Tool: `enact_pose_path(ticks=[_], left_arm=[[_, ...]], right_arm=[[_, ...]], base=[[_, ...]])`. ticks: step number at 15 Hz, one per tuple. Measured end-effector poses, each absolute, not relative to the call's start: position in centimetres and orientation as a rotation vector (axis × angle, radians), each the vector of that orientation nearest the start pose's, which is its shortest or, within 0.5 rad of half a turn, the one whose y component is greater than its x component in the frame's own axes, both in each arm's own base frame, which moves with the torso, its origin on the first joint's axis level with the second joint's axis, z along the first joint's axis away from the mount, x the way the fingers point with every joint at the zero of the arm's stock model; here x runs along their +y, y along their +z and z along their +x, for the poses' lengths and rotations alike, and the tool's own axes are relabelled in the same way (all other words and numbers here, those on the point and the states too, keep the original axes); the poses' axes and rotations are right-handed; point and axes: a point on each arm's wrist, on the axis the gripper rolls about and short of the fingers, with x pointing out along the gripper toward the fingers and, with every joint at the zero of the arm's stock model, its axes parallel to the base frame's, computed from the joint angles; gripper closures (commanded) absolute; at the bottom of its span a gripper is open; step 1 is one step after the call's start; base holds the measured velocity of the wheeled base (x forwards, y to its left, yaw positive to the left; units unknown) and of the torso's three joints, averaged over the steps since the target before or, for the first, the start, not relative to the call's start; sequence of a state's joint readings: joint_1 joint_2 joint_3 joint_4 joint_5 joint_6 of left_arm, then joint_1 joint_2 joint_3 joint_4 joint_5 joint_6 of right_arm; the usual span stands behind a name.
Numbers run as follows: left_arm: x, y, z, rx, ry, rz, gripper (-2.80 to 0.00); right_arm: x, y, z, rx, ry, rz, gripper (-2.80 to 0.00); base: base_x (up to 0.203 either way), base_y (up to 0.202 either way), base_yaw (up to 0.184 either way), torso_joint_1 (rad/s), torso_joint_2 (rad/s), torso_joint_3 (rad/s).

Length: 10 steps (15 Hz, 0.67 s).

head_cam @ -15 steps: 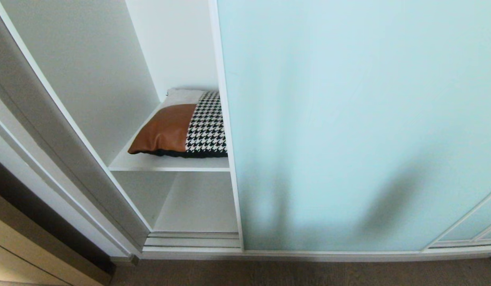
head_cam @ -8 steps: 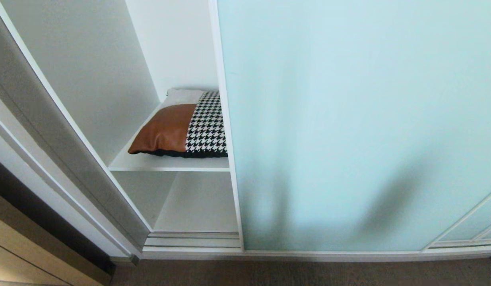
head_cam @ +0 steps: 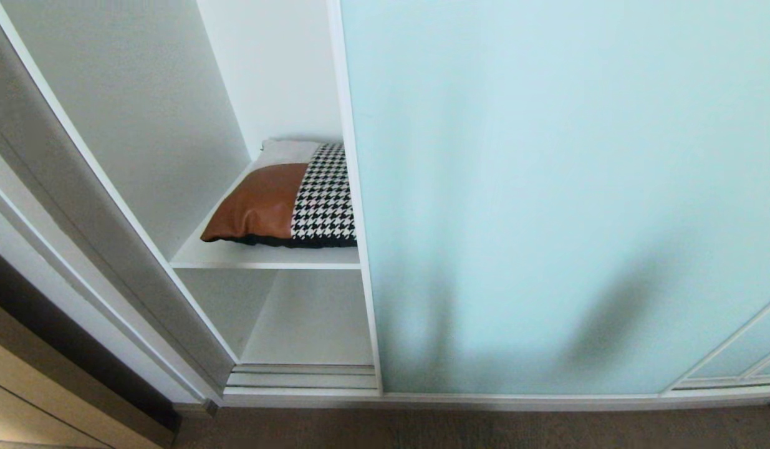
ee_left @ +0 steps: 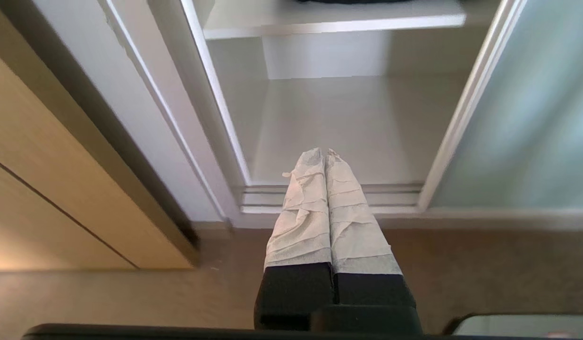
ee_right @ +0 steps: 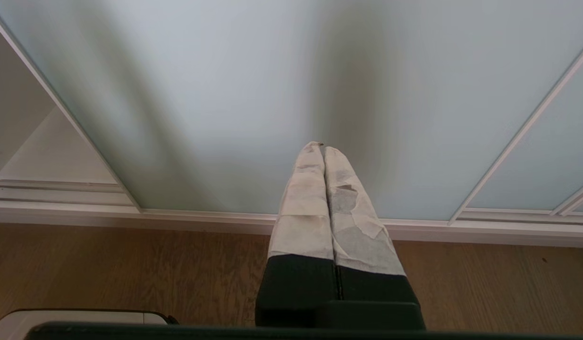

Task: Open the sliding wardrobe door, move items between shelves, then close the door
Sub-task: Close the door

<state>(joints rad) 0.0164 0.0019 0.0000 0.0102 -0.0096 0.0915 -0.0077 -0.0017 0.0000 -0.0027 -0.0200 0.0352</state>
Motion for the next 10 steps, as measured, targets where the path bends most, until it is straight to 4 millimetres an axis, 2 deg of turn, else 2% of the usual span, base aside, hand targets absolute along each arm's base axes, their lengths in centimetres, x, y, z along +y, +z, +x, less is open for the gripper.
enact_pose_path(ticks=[2,3,5,7,9,10], left_arm=[[-0.1,7.8,-2.4,0.003,0.011,0.085,0.00],[-0.1,8.8,-2.7,-0.018,0.014,0.080,0.00],[-0.1,13.2,-3.8,-0.119,0.012,0.054,0.00],[-0.2,19.1,-4.7,-0.185,-0.021,0.007,0.00],[-0.3,25.2,-4.1,-0.185,-0.106,-0.049,0.00],[-0.4,27.4,-3.2,-0.158,-0.160,-0.074,0.00]], right_arm=[[0.0,7.6,-2.3,-0.005,-0.028,0.035,0.00],[0.0,7.6,-2.3,-0.005,-0.027,0.035,0.00],[0.0,7.6,-2.3,-0.005,-0.027,0.035,0.00],[0.0,7.6,-2.3,-0.005,-0.027,0.035,0.00],[0.0,7.6,-2.3,-0.004,-0.028,0.035,0.00],[0.0,7.6,-2.3,-0.005,-0.028,0.035,0.00]], base=[[0.000,0.000,0.000,0.000,0.00,0.000],[0.000,0.000,0.000,0.000,0.00,0.000],[0.000,0.000,0.000,0.000,0.00,0.000],[0.000,0.000,0.000,0.000,0.00,0.000],[0.000,0.000,0.000,0.000,0.00,0.000],[0.000,0.000,0.000,0.000,0.00,0.000]])
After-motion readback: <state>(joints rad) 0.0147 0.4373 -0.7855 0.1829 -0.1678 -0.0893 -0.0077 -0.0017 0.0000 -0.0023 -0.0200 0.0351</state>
